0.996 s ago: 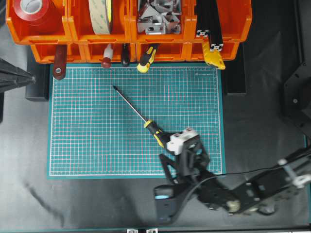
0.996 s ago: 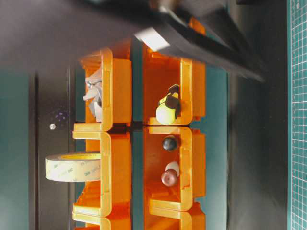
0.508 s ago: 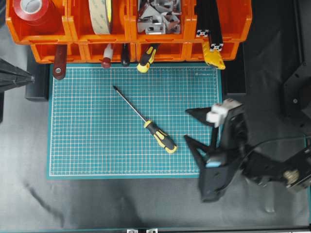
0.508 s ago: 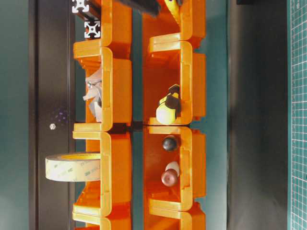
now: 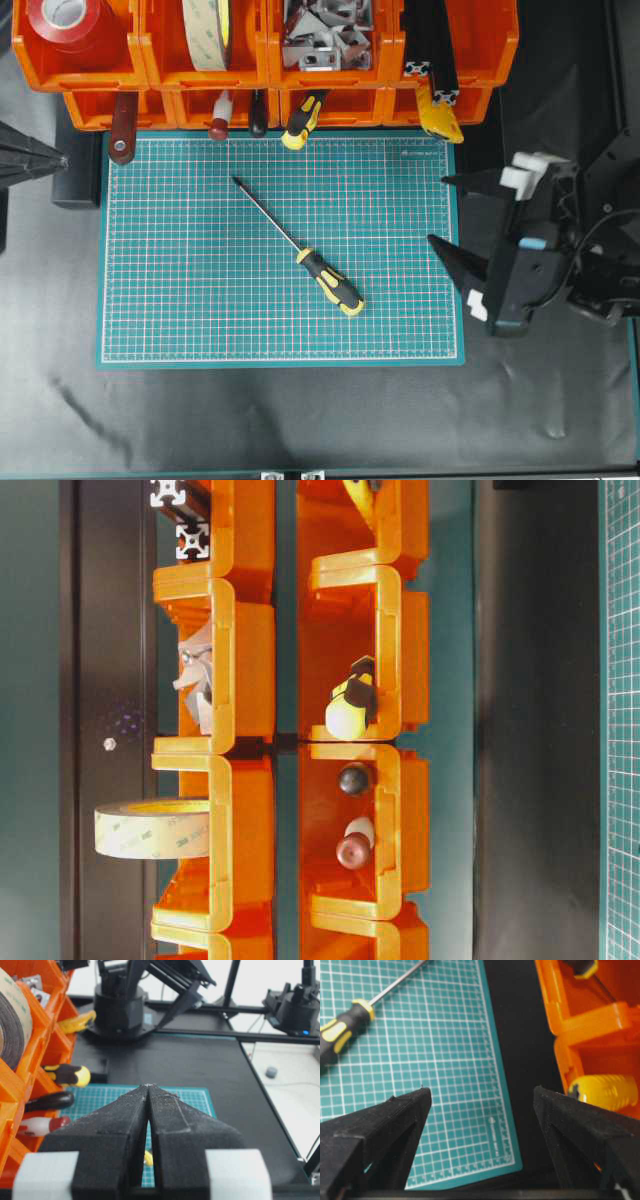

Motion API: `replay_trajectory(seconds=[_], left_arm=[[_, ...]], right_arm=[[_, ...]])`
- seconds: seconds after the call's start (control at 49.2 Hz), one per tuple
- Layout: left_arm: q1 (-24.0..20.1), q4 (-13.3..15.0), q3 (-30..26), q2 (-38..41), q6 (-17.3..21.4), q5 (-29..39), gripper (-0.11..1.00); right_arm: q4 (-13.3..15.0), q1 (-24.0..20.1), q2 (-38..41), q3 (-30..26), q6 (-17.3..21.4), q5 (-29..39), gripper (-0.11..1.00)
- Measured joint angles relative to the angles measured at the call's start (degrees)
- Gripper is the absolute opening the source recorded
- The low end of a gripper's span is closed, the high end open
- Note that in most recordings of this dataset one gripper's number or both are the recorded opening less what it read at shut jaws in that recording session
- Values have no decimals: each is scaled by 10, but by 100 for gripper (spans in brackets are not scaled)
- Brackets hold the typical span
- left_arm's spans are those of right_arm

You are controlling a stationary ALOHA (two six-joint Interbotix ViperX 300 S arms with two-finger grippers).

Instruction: Pick screwdriver from container rack with right arm.

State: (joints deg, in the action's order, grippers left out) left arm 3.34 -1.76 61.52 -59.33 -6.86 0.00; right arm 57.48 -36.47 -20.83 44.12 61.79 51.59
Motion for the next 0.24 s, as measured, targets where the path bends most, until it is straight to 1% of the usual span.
replay_trajectory(seconds=[0.244], left_arm=[[0, -1, 0, 0, -6, 2, 0]], right_arm=[[0, 0, -11, 7, 0, 0, 81]])
